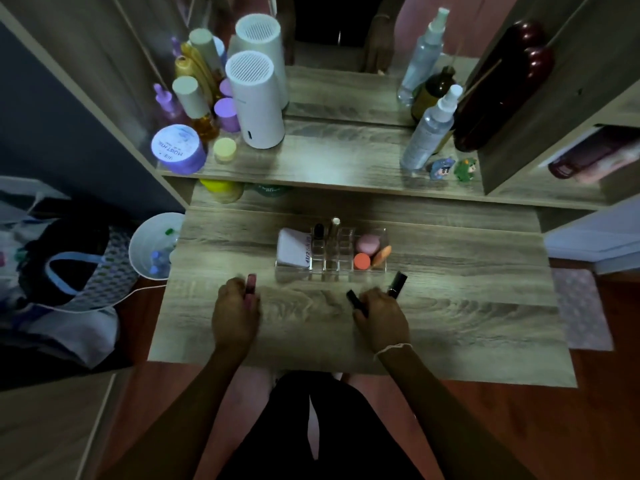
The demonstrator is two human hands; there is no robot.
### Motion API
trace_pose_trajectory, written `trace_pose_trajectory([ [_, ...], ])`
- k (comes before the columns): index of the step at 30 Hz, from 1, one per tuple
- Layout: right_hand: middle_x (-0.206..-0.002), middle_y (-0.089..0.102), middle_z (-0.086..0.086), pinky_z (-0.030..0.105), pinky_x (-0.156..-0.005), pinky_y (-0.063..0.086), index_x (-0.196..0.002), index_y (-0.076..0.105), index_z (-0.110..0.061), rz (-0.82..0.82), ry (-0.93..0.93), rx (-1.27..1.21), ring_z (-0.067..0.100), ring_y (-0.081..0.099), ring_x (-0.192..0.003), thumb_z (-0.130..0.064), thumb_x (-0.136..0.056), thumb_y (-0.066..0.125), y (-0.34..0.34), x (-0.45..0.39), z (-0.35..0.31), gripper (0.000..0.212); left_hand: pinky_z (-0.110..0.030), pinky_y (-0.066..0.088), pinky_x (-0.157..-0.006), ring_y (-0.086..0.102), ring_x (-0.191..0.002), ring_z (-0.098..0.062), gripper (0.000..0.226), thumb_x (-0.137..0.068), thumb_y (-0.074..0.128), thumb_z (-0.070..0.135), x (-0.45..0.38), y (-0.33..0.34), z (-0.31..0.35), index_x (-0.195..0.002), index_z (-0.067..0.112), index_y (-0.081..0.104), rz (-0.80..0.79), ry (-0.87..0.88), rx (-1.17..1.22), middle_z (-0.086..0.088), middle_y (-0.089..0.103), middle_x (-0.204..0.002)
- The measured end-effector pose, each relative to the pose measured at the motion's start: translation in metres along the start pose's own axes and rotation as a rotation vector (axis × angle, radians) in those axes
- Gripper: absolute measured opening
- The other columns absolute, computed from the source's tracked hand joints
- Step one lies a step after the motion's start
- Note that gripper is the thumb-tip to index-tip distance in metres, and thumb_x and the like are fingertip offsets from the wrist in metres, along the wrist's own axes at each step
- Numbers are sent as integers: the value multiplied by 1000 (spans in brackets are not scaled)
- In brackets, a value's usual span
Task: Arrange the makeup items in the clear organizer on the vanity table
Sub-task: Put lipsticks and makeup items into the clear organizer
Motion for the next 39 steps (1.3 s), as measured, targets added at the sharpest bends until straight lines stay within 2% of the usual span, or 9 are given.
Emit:
trace_pose_trajectory([
  [4,-98,64,18,39,-74,49,-89,62,-4,43,45,-111,35,63,-89,-24,-85,63,-9,-5,-3,21,-41,46,-78,59,-93,-37,25,-85,64,15,3,-2,-1,-109,6,62,-4,24,-5,-20,58,-106],
  [7,-91,68,18,42,-75,53,-89,63,-5,91,83,-247,35,65,-85,-21,-84,64,-20,-13,-5,17,-38,45,-74,60,-88,-36,26,-87,65,20,-1,-14,7,-108,4,63,46,35,32,-20,59,-104],
  [13,-95,72,15,38,-77,52,-112,56,-10,156,93,-385,31,67,-89,-28,-89,61,-39,-27,-17,30,-43,54,-75,63,-83,-26,20,-87,67,17,-18,-41,59,-102,8,59,135,135,256,-12,60,-102],
  [16,-91,71,14,39,-75,54,-109,52,-12,163,88,-435,31,68,-85,-31,-90,60,-43,-31,-24,28,-30,49,-74,61,-87,-18,24,-86,69,20,-23,-50,89,-105,12,58,188,212,357,-8,63,-103],
  [19,-96,71,17,41,-79,55,-109,56,-11,211,95,-452,32,67,-88,-32,-88,64,-51,-36,-29,31,-28,51,-78,63,-88,-15,24,-87,68,20,-27,-39,122,-106,11,58,84,367,383,-7,66,-99],
  [24,-94,70,9,24,-71,45,-100,61,-11,348,58,-516,15,62,-79,-27,-83,70,-72,-44,-44,25,-27,50,-78,62,-91,-19,21,-84,71,11,-20,-10,160,-104,6,63,-36,575,282,-9,67,-99],
  [30,-94,69,13,27,-72,46,-99,56,-9,474,37,-513,25,65,-84,-21,-86,67,-92,-54,-51,21,-30,51,-80,63,-92,-20,23,-83,69,5,-25,9,165,-105,8,65,-98,586,264,-8,69,-100],
  [37,-97,69,15,41,-80,54,-101,55,-8,440,12,-447,31,65,-90,-15,-87,65,-90,-63,-55,18,-43,52,-84,60,-100,-24,29,-83,69,7,-31,30,159,-111,11,64,-166,547,131,-6,69,-107],
  [39,-98,69,15,40,-80,53,-102,55,-9,417,23,-430,31,64,-92,-15,-87,64,-85,-65,-54,18,-43,51,-85,58,-102,-25,29,-84,68,8,-31,32,159,-113,12,64,-174,535,97,-6,69,-108],
])
Point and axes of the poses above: each hand's wrist, its own x-axis away from the middle knuckle, its own y-axis out of the palm, z = x × y, the point moved 10 cm from there along -x, towards the middle knuckle
